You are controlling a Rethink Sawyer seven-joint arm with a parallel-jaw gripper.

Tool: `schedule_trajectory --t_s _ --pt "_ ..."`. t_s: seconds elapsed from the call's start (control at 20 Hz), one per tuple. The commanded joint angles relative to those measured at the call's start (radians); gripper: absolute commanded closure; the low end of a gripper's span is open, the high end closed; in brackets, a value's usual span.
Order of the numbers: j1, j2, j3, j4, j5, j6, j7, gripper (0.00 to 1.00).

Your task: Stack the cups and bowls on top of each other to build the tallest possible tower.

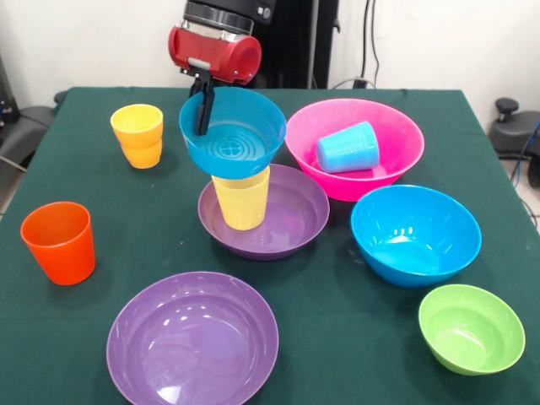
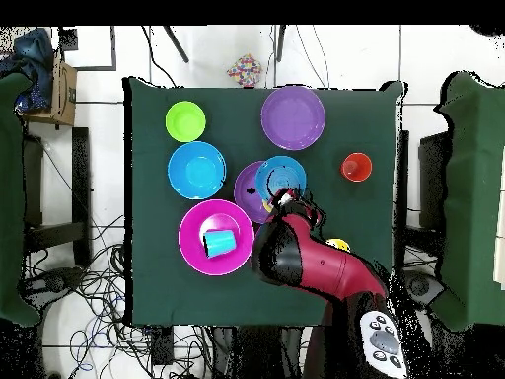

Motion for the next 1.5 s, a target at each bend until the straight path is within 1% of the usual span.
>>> schedule_trajectory --t_s 0.05,0.4,0.8,0.95,1.45,1.5 --pt "-0.014 0.003 0.095 -0.008 -0.051 0.027 0.074 1.00" --pt "0.008 0.006 0.068 -0.026 -0.060 0.027 0.052 1.00" --pt "-0.018 -0.001 0.100 -0.006 -0.055 0.030 0.071 1.00" --pt "-0.020 -0.002 0.100 -0.001 -0.059 0.025 0.071 1.00" --pt "0.008 0.005 0.072 -0.011 -0.047 0.022 0.071 1.00" --pt "0.011 0.005 0.069 -0.010 -0.046 0.018 0.073 0.00"
